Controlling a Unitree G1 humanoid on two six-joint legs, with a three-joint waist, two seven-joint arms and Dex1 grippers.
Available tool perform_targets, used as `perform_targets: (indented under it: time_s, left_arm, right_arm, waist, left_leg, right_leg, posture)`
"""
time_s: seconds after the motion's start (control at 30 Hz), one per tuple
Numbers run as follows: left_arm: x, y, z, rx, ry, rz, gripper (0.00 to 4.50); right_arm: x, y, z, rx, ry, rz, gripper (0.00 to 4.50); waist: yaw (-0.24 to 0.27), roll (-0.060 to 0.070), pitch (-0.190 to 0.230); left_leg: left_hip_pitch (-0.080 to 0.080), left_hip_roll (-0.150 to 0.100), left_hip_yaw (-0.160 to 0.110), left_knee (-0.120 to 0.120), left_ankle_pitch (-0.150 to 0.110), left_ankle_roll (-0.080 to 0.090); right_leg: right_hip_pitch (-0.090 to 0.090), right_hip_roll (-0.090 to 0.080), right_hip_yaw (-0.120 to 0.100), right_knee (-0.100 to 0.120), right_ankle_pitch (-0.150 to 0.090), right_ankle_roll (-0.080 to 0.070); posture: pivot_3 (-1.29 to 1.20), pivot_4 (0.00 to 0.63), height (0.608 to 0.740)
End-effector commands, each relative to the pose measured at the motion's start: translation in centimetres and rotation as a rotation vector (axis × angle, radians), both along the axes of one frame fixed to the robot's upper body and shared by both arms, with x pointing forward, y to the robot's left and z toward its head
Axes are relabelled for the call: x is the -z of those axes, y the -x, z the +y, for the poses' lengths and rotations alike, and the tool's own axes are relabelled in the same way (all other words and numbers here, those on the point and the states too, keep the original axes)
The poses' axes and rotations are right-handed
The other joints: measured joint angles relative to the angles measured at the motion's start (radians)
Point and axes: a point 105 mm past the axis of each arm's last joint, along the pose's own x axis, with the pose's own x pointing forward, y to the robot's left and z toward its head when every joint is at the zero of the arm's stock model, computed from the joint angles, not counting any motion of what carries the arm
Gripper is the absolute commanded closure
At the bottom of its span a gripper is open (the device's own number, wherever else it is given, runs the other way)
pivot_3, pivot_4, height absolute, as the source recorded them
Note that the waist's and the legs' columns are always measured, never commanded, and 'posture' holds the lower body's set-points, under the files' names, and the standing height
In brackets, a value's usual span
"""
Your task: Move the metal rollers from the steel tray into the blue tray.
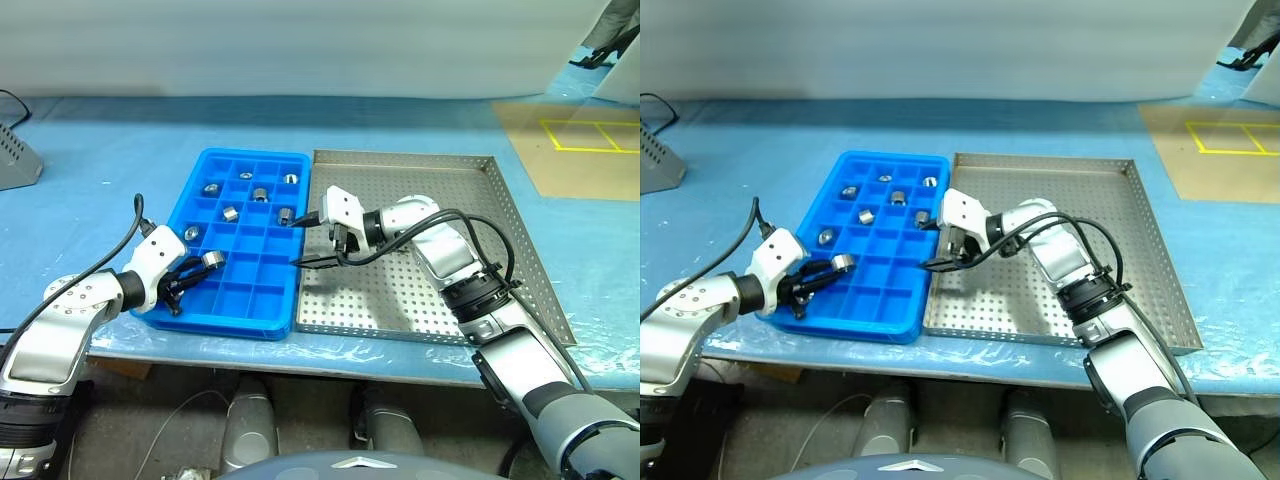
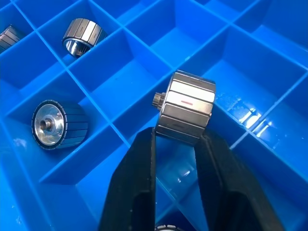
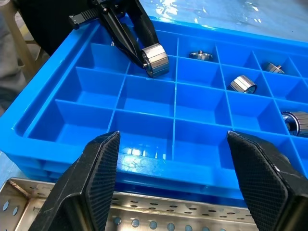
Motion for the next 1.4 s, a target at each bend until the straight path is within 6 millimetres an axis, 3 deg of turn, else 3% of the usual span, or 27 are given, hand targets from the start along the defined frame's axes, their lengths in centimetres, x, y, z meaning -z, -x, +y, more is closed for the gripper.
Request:
perform_targets:
  time_s: [0.03, 0.17, 0.53, 0.67, 0.8, 0.9, 1.03, 1.17, 1.4]
  left_arm:
    - [0.4, -0.4, -0.6, 0.003, 0.019, 0.007, 2.04]
    - [-2.5, -0.9, -2.6, 0.076, 0.118, -0.040, 1.87]
    - [-7.9, -1.5, -3.8, 0.212, 0.193, -0.125, 1.87]
    - [-8.5, -2.2, -4.7, 0.250, 0.217, -0.149, 1.87]
    - [-8.6, -2.9, -7.8, 0.349, 0.254, -0.188, 1.87]
    - [-8.1, -2.9, -9.8, 0.417, 0.283, -0.180, 1.87]
    - [-8.0, -3.3, -10.8, 0.444, 0.315, -0.169, 1.87]
    - [-8.2, -3.7, -11.0, 0.445, 0.322, -0.170, 1.87]
    - [-8.6, -4.2, -9.5, 0.404, 0.315, -0.179, 1.87]
  right_arm:
    - [-1.2, 0.1, 0.0, 0.001, -0.027, -0.049, 0.80]
    - [-1.2, 0.1, -0.3, 0.014, -0.027, -0.050, 0.80]
    - [-2.5, -1.2, -3.1, 0.131, -0.056, -0.060, 0.80]
    - [-2.7, -2.5, -5.1, 0.229, -0.045, -0.080, 0.80]
    - [-2.1, -4.8, -8.7, 0.425, -0.042, -0.084, 0.80]
    - [-1.3, -4.4, -10.0, 0.461, -0.030, -0.066, 0.80]
    - [-0.7, -3.9, -8.7, 0.449, -0.054, -0.049, 0.80]
    - [-0.9, -5.0, -6.5, 0.453, -0.084, -0.083, 0.80]
    - [-0.5, -7.1, -4.5, 0.473, -0.106, -0.083, 0.80]
  waist:
    - [-0.001, 0.000, 0.000]
    - [-0.001, 0.000, 0.000]
    - [-0.016, 0.000, 0.000]
    - [-0.017, 0.000, 0.000]
    - [-0.016, 0.000, 0.000]
    - [-0.017, -0.001, 0.000]
    - [-0.043, -0.001, 0.000]
    - [-0.074, -0.001, 0.000]
    - [-0.073, -0.001, 0.000]
  left_leg:
    - [0.000, 0.000, 0.000, 0.000, 0.000, 0.000]
    - [-0.001, 0.000, 0.000, 0.000, 0.000, 0.000]
    - [-0.002, 0.000, 0.000, 0.000, 0.000, 0.000]
    - [-0.001, 0.000, 0.000, 0.001, 0.001, -0.001]
    - [-0.001, 0.000, 0.000, 0.002, 0.001, -0.001]
    - [-0.002, -0.001, 0.000, 0.002, 0.001, -0.001]
    - [-0.002, 0.000, 0.000, 0.002, 0.002, -0.002]
    - [-0.001, 0.000, 0.000, 0.002, 0.002, -0.002]
    - [-0.001, -0.001, 0.001, 0.003, 0.002, -0.002]
  right_leg:
    - [0.000, 0.000, 0.000, 0.000, 0.000, 0.000]
    - [-0.001, 0.000, 0.000, 0.000, 0.003, -0.005]
    - [-0.001, 0.000, 0.000, 0.000, 0.003, -0.006]
    - [-0.001, 0.001, 0.000, 0.000, 0.003, -0.006]
    - [0.000, 0.000, 0.001, 0.000, 0.003, -0.006]
    - [0.000, 0.000, 0.001, 0.000, 0.003, -0.006]
    - [-0.001, 0.002, 0.002, 0.000, 0.003, -0.006]
    - [-0.002, 0.002, 0.003, 0.002, 0.004, -0.006]
    - [-0.002, 0.001, 0.004, 0.005, 0.004, -0.006]
  posture:
    - [0.15, 0.150, 0.740]
    - [0.15, 0.150, 0.740]
    - [0.06, 0.150, 0.740]
    - [0.04, 0.150, 0.740]
    - [-0.01, 0.150, 0.740]
    - [-0.03, 0.150, 0.740]
    - [-0.07, 0.150, 0.740]
    - [-0.08, 0.150, 0.740]
    - [-0.08, 0.150, 0.740]
